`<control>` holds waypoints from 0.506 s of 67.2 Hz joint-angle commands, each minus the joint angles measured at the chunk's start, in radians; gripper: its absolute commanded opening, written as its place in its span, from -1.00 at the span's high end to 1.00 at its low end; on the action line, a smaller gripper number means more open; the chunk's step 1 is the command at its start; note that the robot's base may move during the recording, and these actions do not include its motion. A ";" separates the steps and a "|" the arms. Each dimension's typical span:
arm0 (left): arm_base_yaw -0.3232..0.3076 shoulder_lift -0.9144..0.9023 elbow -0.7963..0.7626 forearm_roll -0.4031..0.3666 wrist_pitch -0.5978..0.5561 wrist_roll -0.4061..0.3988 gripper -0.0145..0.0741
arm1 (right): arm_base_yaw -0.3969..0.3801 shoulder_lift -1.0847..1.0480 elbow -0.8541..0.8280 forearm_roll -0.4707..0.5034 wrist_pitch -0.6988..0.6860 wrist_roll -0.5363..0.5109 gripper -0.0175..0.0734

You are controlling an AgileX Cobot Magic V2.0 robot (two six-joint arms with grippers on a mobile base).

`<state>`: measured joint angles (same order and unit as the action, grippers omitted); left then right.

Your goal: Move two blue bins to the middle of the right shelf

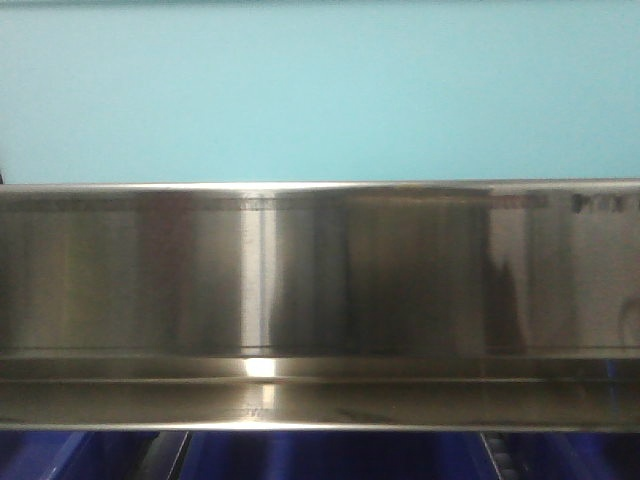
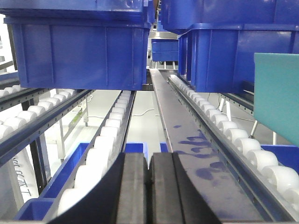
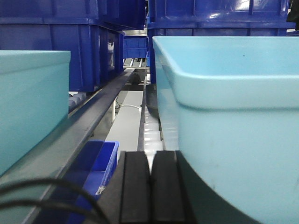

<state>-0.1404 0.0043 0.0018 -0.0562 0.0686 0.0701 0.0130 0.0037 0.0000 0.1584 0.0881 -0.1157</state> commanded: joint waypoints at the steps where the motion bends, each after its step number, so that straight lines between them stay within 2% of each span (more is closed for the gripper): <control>1: 0.003 -0.004 -0.002 -0.002 -0.015 -0.004 0.92 | -0.001 -0.004 0.000 0.004 -0.022 -0.003 0.97; 34: 0.003 -0.004 -0.002 -0.002 -0.062 -0.004 0.92 | -0.001 -0.004 0.000 0.004 -0.022 -0.003 0.97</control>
<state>-0.1404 0.0043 0.0018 -0.0562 0.0347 0.0701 0.0130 0.0037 0.0000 0.1584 0.0881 -0.1157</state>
